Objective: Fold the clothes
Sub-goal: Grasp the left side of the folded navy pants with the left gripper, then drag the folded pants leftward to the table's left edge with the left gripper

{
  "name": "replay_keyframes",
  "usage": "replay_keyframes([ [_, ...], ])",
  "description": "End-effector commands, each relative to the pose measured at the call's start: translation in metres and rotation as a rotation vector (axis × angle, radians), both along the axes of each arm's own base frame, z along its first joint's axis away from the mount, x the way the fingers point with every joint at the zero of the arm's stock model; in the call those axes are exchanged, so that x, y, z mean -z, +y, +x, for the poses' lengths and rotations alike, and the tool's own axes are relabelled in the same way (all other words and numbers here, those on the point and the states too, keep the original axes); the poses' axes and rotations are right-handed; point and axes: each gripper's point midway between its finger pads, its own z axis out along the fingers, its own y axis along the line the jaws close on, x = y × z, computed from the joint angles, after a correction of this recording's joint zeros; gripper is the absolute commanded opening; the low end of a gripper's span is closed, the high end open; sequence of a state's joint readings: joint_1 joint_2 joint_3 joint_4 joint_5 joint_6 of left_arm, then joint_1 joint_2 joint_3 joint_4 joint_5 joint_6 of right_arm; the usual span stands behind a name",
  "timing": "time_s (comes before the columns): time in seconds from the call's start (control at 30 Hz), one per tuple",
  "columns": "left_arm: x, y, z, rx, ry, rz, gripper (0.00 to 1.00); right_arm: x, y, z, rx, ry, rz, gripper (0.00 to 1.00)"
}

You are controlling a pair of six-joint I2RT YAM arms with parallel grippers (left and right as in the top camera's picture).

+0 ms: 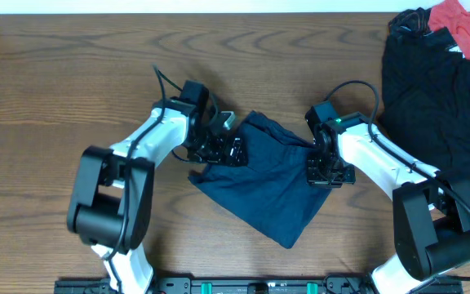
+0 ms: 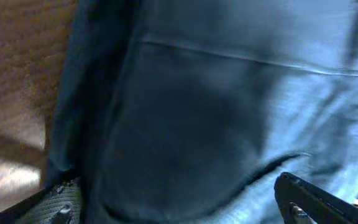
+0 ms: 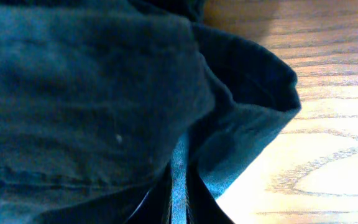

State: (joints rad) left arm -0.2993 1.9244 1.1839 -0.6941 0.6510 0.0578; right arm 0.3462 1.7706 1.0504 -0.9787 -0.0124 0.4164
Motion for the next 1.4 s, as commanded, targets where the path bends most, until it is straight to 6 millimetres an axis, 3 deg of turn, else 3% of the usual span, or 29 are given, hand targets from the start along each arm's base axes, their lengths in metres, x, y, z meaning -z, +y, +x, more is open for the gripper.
replay_keyframes([
  [0.0,0.018,0.002,-0.003,0.017,0.029,0.021,0.98,0.001,0.0,-0.001,0.003,0.008,0.005,0.08],
  [0.1,0.027,0.001,-0.01,0.023,0.074,0.02,0.93,0.001,0.0,-0.001,0.003,0.008,0.006,0.09],
  [0.17,0.028,-0.003,-0.017,0.044,0.097,0.002,0.79,0.001,0.0,-0.001,0.003,0.008,0.006,0.08],
  [0.2,0.027,-0.005,-0.02,0.061,0.1,-0.008,0.66,0.001,0.0,-0.001,0.003,0.008,0.005,0.08],
  [0.27,0.026,-0.007,-0.023,0.075,0.105,-0.01,0.22,0.001,0.0,-0.001,0.003,0.008,0.005,0.08],
  [0.3,0.025,-0.006,-0.026,0.084,0.111,-0.008,0.07,0.001,0.0,-0.001,0.003,0.008,0.005,0.08],
  [0.4,0.03,0.012,-0.028,0.08,0.117,0.079,0.06,0.001,-0.003,-0.001,0.005,0.008,-0.005,0.07],
  [0.53,0.035,0.074,-0.008,-0.094,0.089,0.367,0.06,-0.002,-0.014,0.002,0.024,-0.002,-0.036,0.06],
  [0.73,-0.009,0.167,0.044,-0.448,-0.059,0.476,0.06,-0.016,-0.031,0.013,0.063,-0.054,-0.02,0.06],
  [0.87,-0.041,0.25,0.079,-0.693,-0.233,0.56,0.06,-0.026,-0.035,0.016,0.061,-0.09,-0.009,0.06],
  [1.03,-0.061,0.325,0.1,-0.9,-0.365,0.571,0.06,-0.033,-0.035,0.016,0.06,-0.105,-0.005,0.06],
  [1.17,-0.07,0.361,0.103,-0.945,-0.434,0.596,0.06,-0.033,-0.036,0.014,0.06,-0.1,-0.005,0.06],
  [1.37,-0.077,0.391,0.104,-0.999,-0.483,0.615,0.06,-0.033,-0.036,0.011,0.061,-0.088,-0.009,0.06],
])
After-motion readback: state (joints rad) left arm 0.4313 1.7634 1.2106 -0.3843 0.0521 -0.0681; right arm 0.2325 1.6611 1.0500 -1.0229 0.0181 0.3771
